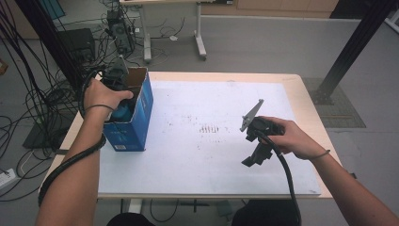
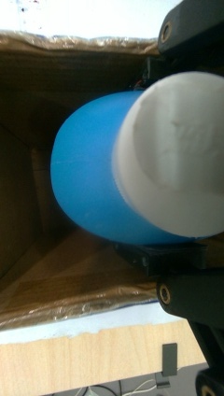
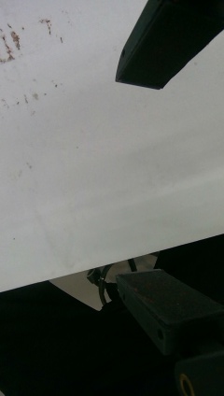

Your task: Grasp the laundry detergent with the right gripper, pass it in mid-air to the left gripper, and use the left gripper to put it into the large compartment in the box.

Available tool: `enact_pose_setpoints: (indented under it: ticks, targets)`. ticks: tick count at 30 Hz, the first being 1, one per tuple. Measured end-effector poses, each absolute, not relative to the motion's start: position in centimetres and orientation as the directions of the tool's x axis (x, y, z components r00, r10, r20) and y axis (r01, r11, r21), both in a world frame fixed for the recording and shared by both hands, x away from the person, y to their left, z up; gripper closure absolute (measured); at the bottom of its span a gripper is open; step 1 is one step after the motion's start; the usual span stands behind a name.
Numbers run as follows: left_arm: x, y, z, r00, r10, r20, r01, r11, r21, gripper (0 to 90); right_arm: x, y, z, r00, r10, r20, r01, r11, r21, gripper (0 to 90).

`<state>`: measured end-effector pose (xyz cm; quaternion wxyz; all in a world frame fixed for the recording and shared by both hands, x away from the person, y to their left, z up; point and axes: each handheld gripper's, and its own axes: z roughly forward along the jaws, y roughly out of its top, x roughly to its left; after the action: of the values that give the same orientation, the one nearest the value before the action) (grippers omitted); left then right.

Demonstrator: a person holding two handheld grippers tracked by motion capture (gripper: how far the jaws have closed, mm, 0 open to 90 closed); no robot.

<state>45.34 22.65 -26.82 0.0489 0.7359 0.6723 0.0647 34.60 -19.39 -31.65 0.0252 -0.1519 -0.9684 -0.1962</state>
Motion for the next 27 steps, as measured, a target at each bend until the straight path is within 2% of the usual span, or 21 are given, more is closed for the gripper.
enact_pose_setpoints:
  ticks: [27]
  targets:
    - [45.55, 22.72, -27.18, 0.091, 0.995, 0.027, 0.982, -0.094, 0.163, 37.6, 34.79, -19.04, -31.63, -0.953, 0.283, 0.105, 0.302, 0.879, 0.370, 4.2]
